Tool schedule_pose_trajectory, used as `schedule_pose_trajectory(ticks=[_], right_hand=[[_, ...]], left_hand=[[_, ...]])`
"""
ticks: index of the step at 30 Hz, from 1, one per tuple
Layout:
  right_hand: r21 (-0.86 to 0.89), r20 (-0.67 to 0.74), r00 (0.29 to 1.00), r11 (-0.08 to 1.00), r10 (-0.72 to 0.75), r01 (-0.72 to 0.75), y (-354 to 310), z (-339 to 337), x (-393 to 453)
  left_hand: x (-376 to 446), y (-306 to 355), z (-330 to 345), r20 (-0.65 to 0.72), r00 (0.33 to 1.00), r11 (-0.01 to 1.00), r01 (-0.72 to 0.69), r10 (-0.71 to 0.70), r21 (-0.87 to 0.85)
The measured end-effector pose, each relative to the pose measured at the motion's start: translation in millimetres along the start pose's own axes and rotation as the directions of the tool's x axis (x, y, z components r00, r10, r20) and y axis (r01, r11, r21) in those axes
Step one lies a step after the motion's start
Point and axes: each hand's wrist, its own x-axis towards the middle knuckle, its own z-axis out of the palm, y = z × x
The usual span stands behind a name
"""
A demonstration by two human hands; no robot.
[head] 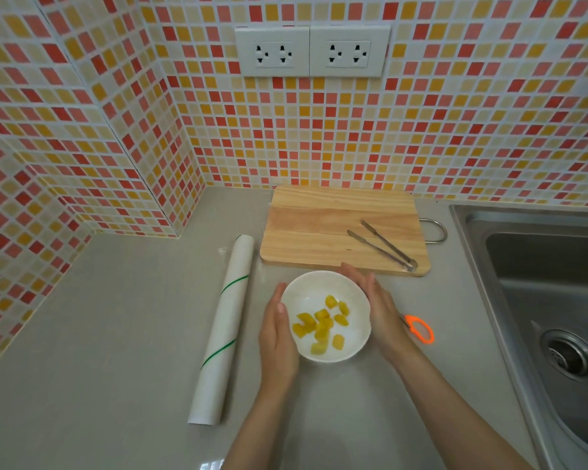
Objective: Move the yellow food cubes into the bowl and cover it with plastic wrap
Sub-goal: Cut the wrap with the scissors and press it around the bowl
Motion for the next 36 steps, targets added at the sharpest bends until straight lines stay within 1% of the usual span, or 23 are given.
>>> schedule_pose_trajectory(ticks=[3, 7, 10, 14, 16, 18, 20, 22, 23, 25, 27, 30, 32, 34, 36], right_hand=[[0.140, -0.049, 0.998, 0.989, 0.048, -0.041, 6, 11, -2], [0.254, -0.133, 0.985, 0.964, 0.114, -0.077, 10, 16, 2], [0.332, -0.164, 0.978, 0.941, 0.129, -0.068, 13, 19, 4], [0.402, -0.153, 0.983, 0.915, 0.107, -0.037, 12, 22, 3], [0.391, -0.161, 0.980, 0.919, 0.119, -0.048, 14, 21, 1], [0.353, -0.184, 0.972, 0.933, 0.149, -0.076, 17, 19, -1], [0.261, -0.213, 0.965, 0.960, 0.155, -0.097, 18, 18, -5], [0.139, -0.252, 0.963, 0.988, 0.099, -0.065, 18, 16, -10], [0.075, -0.273, 0.960, 0.996, 0.061, -0.042, 19, 14, -11], [-0.017, -0.293, 0.956, 1.000, 0.005, -0.010, 16, 9, -8], [-0.034, -0.293, 0.956, 0.999, 0.023, -0.034, 8, 6, -2], [0.019, -0.242, 0.967, 0.997, 0.078, -0.076, -4, 9, 9], [0.061, -0.240, 0.963, 0.992, 0.119, -0.107, -5, 14, 7], [0.088, -0.274, 0.951, 0.989, 0.141, -0.122, -3, 16, -2], [0.144, -0.338, 0.928, 0.983, 0.156, -0.113, 4, 18, -14]], left_hand=[[0, -1, 14, -0.026, 0.999, 0.994, 0.026, -0.029, -0.110], [11, -1, 22, -0.097, 0.986, 0.965, 0.110, -0.137, -0.238], [15, -6, 22, -0.066, 0.973, 0.930, 0.190, -0.221, -0.314], [18, -6, 22, -0.026, 0.970, 0.912, 0.217, -0.240, -0.347], [19, -3, 22, -0.011, 0.966, 0.907, 0.238, -0.258, -0.346], [25, 0, 19, 0.011, 0.969, 0.930, 0.240, -0.247, -0.277], [34, 8, 13, 0.059, 0.982, 0.980, 0.182, -0.178, -0.074], [39, 15, 7, 0.085, 0.990, 0.986, 0.102, -0.114, 0.134], [40, 16, 5, 0.064, 0.994, 0.985, 0.077, -0.087, 0.155], [38, 14, 1, -0.027, 0.998, 0.995, 0.059, -0.057, 0.083], [29, 13, 1, -0.103, 0.991, 0.996, 0.087, -0.087, -0.004], [13, 8, 11, -0.087, 0.977, 0.974, 0.185, -0.197, -0.132], [6, 8, 20, -0.056, 0.964, 0.953, 0.248, -0.262, -0.176], [4, 8, 26, -0.047, 0.951, 0.928, 0.285, -0.305, -0.238], [2, 10, 31, -0.065, 0.947, 0.917, 0.285, -0.314, -0.278]])
